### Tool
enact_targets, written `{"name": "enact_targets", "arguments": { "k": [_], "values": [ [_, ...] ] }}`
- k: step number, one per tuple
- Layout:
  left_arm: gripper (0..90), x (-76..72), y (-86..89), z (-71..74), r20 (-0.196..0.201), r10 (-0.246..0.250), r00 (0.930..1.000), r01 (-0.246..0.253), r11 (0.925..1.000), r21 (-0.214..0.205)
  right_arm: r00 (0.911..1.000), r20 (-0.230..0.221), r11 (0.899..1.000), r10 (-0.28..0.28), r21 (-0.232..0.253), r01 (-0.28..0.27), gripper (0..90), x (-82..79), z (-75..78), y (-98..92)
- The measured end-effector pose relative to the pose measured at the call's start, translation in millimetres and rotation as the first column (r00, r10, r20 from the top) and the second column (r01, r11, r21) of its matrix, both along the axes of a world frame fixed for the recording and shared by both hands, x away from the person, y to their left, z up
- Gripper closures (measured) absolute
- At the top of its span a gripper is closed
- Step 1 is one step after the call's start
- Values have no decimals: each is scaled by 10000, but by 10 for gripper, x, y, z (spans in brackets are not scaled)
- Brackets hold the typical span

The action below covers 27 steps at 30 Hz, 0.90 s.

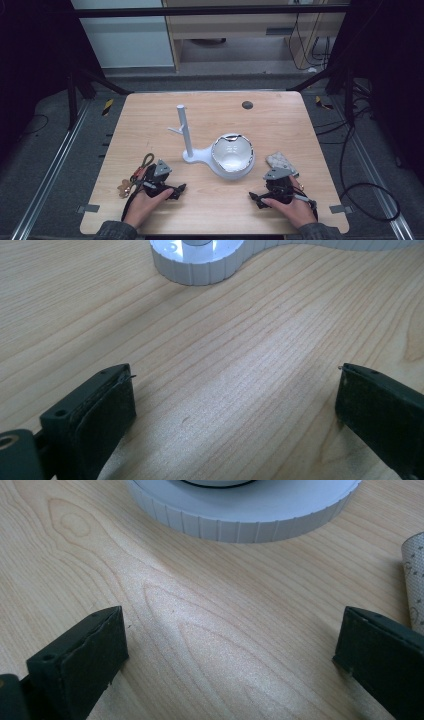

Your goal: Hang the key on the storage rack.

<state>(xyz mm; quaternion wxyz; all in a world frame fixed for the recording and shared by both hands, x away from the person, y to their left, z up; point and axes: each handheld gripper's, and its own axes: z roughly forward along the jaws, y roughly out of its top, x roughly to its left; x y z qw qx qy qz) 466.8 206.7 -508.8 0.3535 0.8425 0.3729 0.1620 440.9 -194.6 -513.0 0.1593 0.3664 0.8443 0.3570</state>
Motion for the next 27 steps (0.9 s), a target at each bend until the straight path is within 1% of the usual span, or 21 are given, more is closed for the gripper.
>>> {"name": "enact_targets", "arguments": {
  "k": [3,4,5,6,7,9,12,13,14,15,16,17,19,21,22,23,24,26,27],
  "values": [
    [27,-3,11,5,-23,-38,10000,38,10000,-10,10000,14,10000,1,17,-1,3,1,-2,1],
    [36,-8,23,17,-54,-30,10000,30,9999,-99,10000,15,10000,4,17,-4,3,1,-2,1],
    [46,-9,34,32,-30,-53,10000,53,10000,-66,10000,17,10000,4,14,-4,3,1,-2,0],
    [46,-8,40,42,9,-82,10000,82,10000,24,10000,17,10000,4,14,-4,3,1,-2,0],
    [48,-3,55,66,52,-109,9999,108,9997,207,10000,6,10000,2,-5,-2,3,0,-1,-1],
    [54,8,95,130,155,-54,9999,50,9997,234,10000,17,10000,3,10,-3,3,1,-3,0],
    [59,39,177,235,136,29,9999,-35,9990,454,10000,5,10000,2,17,-2,3,0,-2,0],
    [58,67,243,298,-66,59,10000,-54,9975,698,10000,15,10000,3,8,-3,3,0,-2,0],
    [58,67,243,298,-66,59,10000,-54,9975,698,10000,15,10000,3,8,-3,3,0,-2,0],
    [60,99,319,355,-262,188,9995,-164,9959,885,10000,23,10000,13,-1,-13,3,0,-2,-1],
    [62,115,362,384,-344,308,9989,-275,9953,932,10000,28,10000,8,0,-8,3,0,-3,-1],
    [67,115,362,384,-344,308,9989,-275,9953,932,10000,28,10000,8,0,-8,3,0,-3,-1],
    [79,145,452,440,-475,537,9974,-485,9933,1054,10000,29,10000,17,-3,-17,3,1,-2,-1],
    [97,181,560,501,-638,806,9947,-729,9907,1148,10000,13,10000,3,9,-3,3,-1,-2,0],
    [135,213,657,551,-711,1042,9920,-962,9895,1079,10000,28,10000,9,-2,-8,3,0,-2,-1],
    [138,213,657,551,-711,1042,9920,-962,9895,1079,10000,28,10000,9,-2,-8,3,0,-2,-1],
    [138,225,691,567,-796,1101,9907,-1010,9887,1105,10000,27,10000,7,0,-7,3,0,-2,-1],
    [180,260,780,602,-1015,1242,9871,-1124,9870,1153,10000,3,10000,9,-8,-9,3,-1,0,-2],
    [187,285,833,620,-1109,1395,9840,-1252,9840,1266,10000,3,10000,8,-6,-8,3,-1,0,-1]
  ]
}}
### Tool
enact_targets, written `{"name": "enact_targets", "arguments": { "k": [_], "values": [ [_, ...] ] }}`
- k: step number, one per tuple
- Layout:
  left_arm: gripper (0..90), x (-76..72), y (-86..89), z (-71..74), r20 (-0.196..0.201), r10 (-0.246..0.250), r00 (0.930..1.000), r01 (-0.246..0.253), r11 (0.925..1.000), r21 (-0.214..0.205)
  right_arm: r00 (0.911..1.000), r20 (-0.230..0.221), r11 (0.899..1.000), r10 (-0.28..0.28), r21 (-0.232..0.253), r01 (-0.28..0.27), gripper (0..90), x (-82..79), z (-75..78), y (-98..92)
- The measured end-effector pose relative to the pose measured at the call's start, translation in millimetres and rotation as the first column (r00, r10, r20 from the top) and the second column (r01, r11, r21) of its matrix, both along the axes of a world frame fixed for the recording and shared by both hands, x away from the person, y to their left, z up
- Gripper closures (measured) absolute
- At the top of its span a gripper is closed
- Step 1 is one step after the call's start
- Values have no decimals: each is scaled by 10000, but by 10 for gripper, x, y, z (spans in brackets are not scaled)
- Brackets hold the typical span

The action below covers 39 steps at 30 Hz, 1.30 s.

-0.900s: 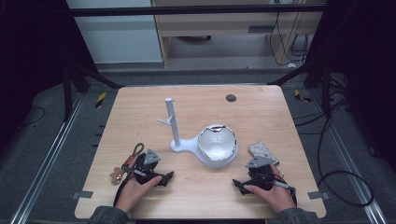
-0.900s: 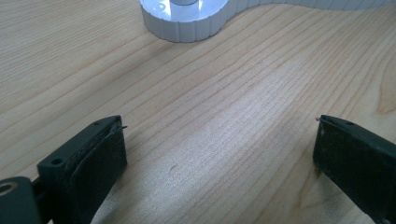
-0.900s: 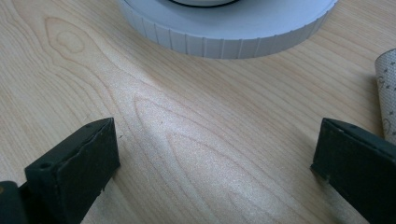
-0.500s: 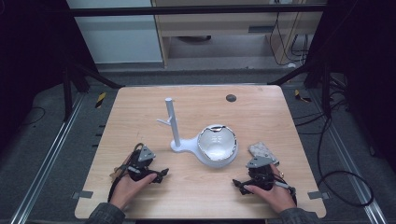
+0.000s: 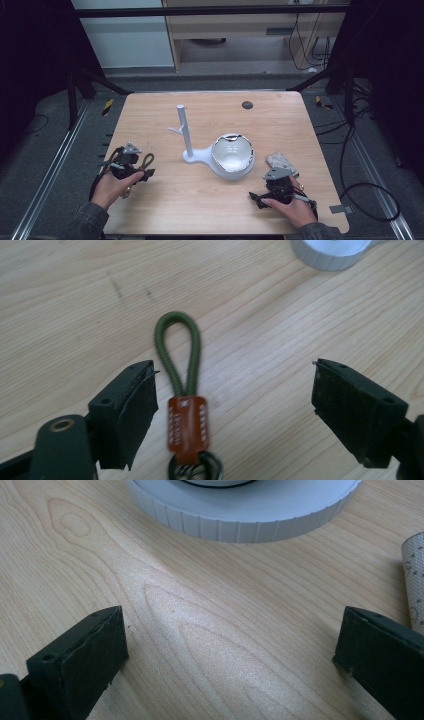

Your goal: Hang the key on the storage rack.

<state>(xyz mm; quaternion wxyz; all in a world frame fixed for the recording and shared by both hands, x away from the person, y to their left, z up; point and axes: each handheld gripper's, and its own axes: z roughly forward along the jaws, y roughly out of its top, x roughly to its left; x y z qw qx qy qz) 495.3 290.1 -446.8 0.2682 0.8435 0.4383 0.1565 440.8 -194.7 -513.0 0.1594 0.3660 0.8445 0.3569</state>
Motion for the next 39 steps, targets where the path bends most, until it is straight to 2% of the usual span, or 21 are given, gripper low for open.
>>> {"name": "enact_targets", "arguments": {
  "k": [5,9,12,19,28,39],
  "values": [
    [220,48,81,39,-243,113,9996,-103,9991,420,10000,10,10000,-3,14,3,3,1,-2,1],
    [262,90,126,59,-437,313,9986,-290,9982,525,10000,8,10000,3,15,-3,3,1,-2,1],
    [323,131,159,74,-739,423,9964,-374,9970,673,10000,22,10000,-2,9,2,3,1,-2,1],
    [407,185,197,65,-1143,395,9927,-303,9963,807,10000,12,10000,3,12,-3,3,1,-2,1],
    [422,192,205,-57,-1719,351,9845,-199,9958,890,10000,7,10000,4,18,-4,3,1,-2,1],
    [444,205,169,-139,-2025,254,9789,-55,9952,981,10000,24,10000,-1,10,1,3,1,-2,1]
  ]
}}
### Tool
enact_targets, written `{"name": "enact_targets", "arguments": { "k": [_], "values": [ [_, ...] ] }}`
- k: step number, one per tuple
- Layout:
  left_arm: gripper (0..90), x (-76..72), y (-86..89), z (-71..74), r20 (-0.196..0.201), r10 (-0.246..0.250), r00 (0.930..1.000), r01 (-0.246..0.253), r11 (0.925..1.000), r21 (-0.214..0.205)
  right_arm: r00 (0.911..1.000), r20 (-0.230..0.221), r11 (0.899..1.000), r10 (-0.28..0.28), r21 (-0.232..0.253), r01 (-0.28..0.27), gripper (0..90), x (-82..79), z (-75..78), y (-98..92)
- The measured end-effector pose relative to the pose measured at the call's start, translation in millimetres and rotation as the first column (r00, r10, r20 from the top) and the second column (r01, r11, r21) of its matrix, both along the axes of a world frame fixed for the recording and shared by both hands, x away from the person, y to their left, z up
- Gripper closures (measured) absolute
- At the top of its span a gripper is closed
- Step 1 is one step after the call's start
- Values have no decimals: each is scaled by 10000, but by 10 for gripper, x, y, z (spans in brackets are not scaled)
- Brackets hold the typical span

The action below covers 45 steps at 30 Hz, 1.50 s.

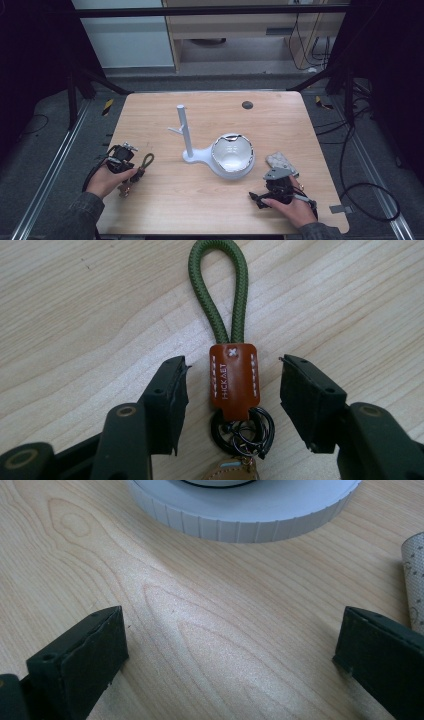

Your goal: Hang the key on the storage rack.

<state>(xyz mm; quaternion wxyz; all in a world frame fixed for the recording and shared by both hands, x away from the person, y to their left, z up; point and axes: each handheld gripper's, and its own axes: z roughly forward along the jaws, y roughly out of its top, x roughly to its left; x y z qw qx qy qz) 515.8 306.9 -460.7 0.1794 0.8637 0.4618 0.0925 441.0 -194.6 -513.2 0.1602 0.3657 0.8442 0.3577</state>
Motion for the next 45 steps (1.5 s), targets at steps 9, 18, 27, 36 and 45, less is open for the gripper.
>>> {"name": "enact_targets", "arguments": {
  "k": [9,18,27,36,45],
  "values": [
    [508,19,-15,-70,-208,-49,9998,51,10000,74,10000,-1,10000,11,-2,-11,3,0,0,-1],
    [587,23,-13,-76,-137,-83,9999,85,9999,101,10000,-13,10000,-3,9,3,3,-1,1,0],
    [658,-31,7,-6,294,-173,9994,174,9998,-30,10000,-13,10000,-1,10,1,3,-1,1,0],
    [661,-268,60,243,1757,-159,9843,336,9946,-980,10000,-1,10000,1,2,-1,3,0,0,0],
    [661,-596,-20,546,3755,-103,9268,874,9781,-1890,10000,-14,10000,5,10,-5,3,-1,1,0]
  ]
}}
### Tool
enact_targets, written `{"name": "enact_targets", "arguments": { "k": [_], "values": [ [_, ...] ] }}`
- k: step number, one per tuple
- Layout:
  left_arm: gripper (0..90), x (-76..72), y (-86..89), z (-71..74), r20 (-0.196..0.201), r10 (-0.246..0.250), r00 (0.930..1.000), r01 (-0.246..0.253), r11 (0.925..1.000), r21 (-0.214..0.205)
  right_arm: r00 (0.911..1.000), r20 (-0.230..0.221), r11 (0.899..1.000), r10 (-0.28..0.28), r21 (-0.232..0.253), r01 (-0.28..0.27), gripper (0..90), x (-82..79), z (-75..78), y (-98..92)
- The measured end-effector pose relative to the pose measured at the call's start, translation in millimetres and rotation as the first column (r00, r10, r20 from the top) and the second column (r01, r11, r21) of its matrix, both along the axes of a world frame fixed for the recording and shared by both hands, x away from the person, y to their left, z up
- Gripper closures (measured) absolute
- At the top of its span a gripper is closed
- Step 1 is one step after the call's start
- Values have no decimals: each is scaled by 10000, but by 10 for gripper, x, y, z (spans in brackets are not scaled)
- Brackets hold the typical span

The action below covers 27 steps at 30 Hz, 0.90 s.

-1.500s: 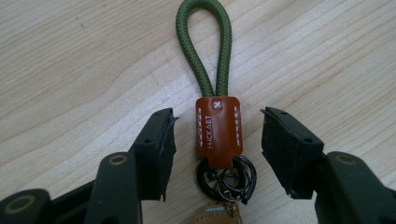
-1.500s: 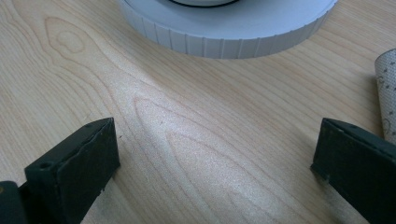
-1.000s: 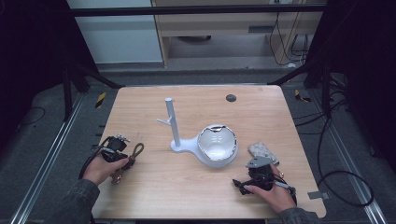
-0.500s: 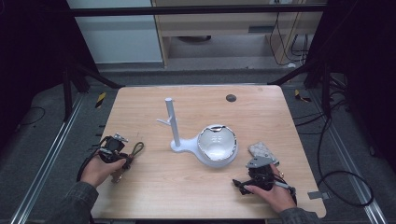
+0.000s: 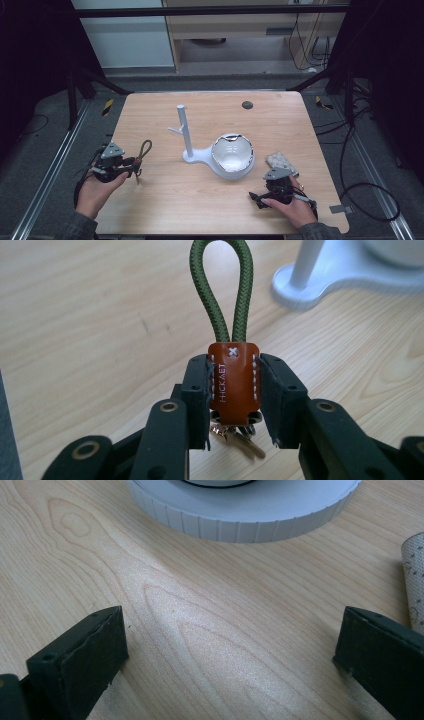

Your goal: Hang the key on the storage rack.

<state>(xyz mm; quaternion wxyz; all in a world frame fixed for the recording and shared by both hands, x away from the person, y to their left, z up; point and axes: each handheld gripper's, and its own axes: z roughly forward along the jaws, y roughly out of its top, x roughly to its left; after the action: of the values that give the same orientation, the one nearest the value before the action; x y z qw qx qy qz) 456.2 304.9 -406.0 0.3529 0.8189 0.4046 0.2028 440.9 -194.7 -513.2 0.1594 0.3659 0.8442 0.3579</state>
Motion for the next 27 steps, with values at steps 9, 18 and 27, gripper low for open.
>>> {"name": "enact_targets", "arguments": {
  "k": [9,18,27],
  "values": [
    [661,-123,-178,117,981,-254,9949,310,9980,-559,10000,0,10000,1,-23,-1,3,0,1,-1],
    [661,-213,-392,206,1672,-476,9848,623,9945,-839,10000,3,10000,-7,4,7,3,0,-1,1],
    [661,-317,-539,288,2078,-756,9752,1012,9882,-1154,10000,0,10000,-10,5,10,3,0,0,1]
  ]
}}
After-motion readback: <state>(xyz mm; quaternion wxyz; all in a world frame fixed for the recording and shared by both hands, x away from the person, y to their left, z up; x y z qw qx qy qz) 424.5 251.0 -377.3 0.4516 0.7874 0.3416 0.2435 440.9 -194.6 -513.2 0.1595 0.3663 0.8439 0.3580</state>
